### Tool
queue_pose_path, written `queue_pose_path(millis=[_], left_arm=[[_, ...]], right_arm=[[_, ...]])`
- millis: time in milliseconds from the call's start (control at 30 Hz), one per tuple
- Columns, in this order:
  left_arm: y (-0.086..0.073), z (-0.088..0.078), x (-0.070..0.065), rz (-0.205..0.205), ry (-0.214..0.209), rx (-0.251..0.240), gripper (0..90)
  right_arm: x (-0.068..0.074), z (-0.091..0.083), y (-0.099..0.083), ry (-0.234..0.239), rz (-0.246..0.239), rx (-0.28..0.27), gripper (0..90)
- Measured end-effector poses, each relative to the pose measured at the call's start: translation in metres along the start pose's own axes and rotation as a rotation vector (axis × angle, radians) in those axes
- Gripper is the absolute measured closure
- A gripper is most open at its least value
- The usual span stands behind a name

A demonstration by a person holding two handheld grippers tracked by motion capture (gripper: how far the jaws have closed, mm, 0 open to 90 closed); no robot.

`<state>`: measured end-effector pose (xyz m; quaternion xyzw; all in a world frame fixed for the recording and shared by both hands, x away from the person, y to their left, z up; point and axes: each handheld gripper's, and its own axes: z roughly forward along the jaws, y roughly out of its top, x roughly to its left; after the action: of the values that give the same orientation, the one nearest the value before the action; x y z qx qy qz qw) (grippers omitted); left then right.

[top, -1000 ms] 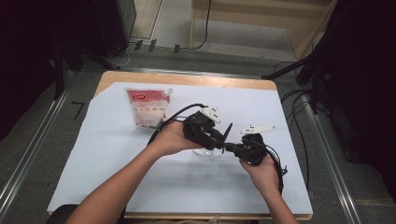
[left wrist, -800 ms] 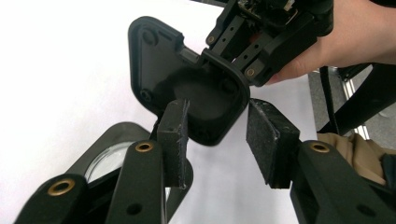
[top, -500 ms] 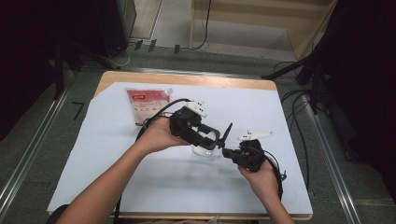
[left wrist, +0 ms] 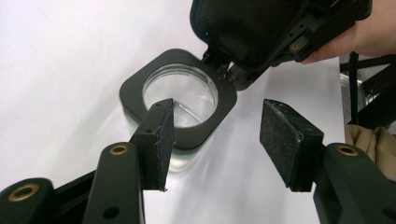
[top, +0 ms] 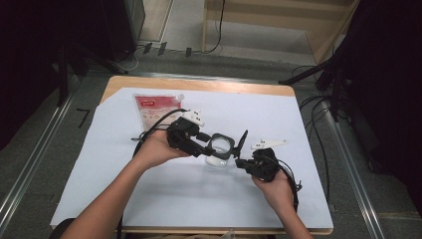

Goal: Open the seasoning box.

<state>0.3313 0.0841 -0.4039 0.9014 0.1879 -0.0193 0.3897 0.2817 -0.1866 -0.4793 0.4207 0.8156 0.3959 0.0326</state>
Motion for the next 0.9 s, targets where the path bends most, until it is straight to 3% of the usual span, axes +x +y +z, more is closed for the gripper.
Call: queue_pose_path(millis=[367,567,900], left_arm=[[-0.017,-0.014,0.004,-0.037,0.043,-0.018,46.8],[-0.029,-0.021,0.004,-0.041,0.082,-0.02,46.5],[-0.053,-0.039,0.011,-0.104,0.13,-0.045,47.9]], right_arm=[[-0.017,0.0,0.004,-0.019,0.035,-0.013,90.0],[-0.025,0.002,0.008,-0.031,0.02,-0.03,90.0],[-0.041,0.005,0.016,-0.053,0.037,-0.042,90.0]])
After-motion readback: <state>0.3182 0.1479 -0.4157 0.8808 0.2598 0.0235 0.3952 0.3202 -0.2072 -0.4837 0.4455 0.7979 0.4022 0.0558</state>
